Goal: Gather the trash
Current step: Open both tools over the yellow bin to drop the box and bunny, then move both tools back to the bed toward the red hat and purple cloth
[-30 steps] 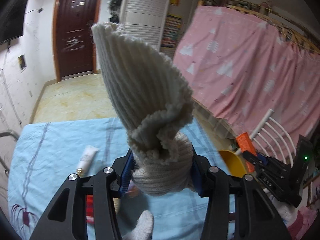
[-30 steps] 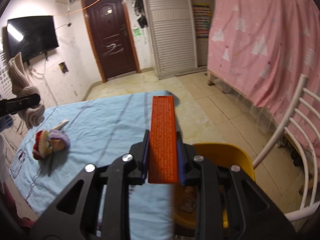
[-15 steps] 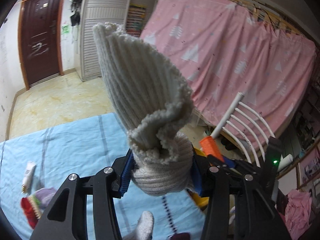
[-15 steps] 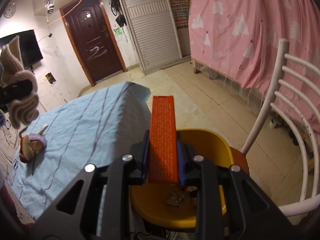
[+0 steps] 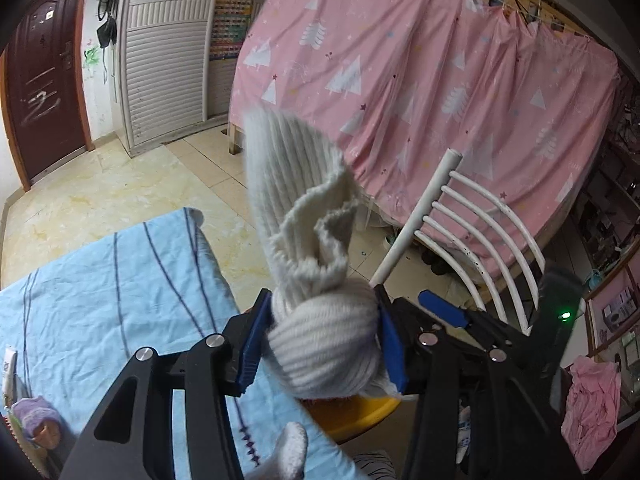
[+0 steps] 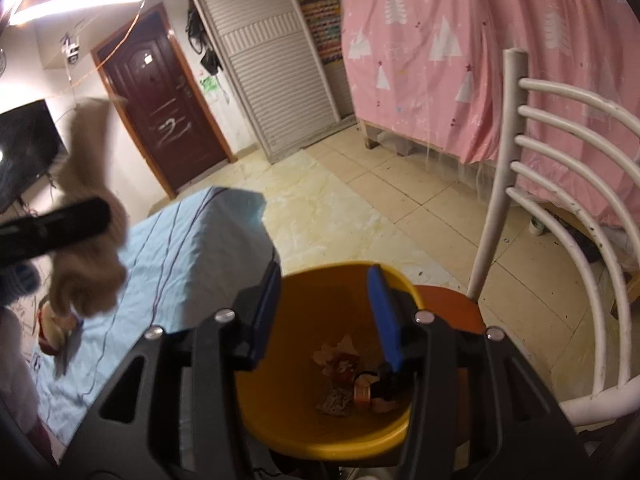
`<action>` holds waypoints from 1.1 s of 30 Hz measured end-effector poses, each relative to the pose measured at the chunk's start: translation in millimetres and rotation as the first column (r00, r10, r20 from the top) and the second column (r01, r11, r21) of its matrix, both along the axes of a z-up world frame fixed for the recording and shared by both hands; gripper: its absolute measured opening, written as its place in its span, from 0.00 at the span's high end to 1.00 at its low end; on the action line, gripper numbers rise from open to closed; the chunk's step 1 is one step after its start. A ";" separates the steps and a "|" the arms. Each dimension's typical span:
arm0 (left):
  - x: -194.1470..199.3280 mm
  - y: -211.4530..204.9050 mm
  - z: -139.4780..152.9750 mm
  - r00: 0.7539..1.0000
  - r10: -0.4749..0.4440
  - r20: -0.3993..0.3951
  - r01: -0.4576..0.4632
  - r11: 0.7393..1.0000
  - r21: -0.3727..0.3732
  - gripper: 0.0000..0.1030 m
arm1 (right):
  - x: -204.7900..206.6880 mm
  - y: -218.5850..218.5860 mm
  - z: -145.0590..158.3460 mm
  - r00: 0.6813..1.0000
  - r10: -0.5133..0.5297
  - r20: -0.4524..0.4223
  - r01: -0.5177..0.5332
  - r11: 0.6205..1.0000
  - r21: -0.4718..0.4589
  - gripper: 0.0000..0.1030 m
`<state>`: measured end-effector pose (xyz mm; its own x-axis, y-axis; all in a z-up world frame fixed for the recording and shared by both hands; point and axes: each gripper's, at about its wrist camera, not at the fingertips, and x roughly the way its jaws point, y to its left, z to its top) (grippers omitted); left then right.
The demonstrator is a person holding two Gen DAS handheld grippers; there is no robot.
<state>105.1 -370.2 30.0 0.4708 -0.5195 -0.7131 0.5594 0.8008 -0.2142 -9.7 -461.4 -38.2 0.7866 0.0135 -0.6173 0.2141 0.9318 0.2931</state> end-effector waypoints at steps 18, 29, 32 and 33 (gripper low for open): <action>-5.6 18.2 4.2 1.000 0.027 0.005 -0.027 1.000 -0.009 0.50 | -2.1 32.3 13.6 0.997 0.065 0.033 -0.064 0.998 -0.028 0.56; -11.7 105.0 26.2 0.989 0.139 0.056 -0.137 0.990 -0.041 0.35 | 12.6 101.0 22.1 0.979 0.202 0.018 -0.200 0.978 -0.063 0.47; -13.7 130.7 31.5 0.982 0.177 0.067 -0.173 0.984 -0.051 0.31 | 20.9 121.4 24.6 0.970 0.242 0.010 -0.240 0.968 -0.075 0.45; -14.3 138.0 33.0 0.980 0.186 0.069 -0.182 0.982 -0.056 0.30 | 23.2 128.4 25.6 0.967 0.253 0.008 -0.252 0.964 -0.080 0.44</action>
<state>90.9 -232.2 63.0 0.6117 -0.4525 -0.6489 0.4193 0.8810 -0.2191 13.5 -333.1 -12.6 0.7747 0.1659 -0.6101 -0.0359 0.9750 0.2195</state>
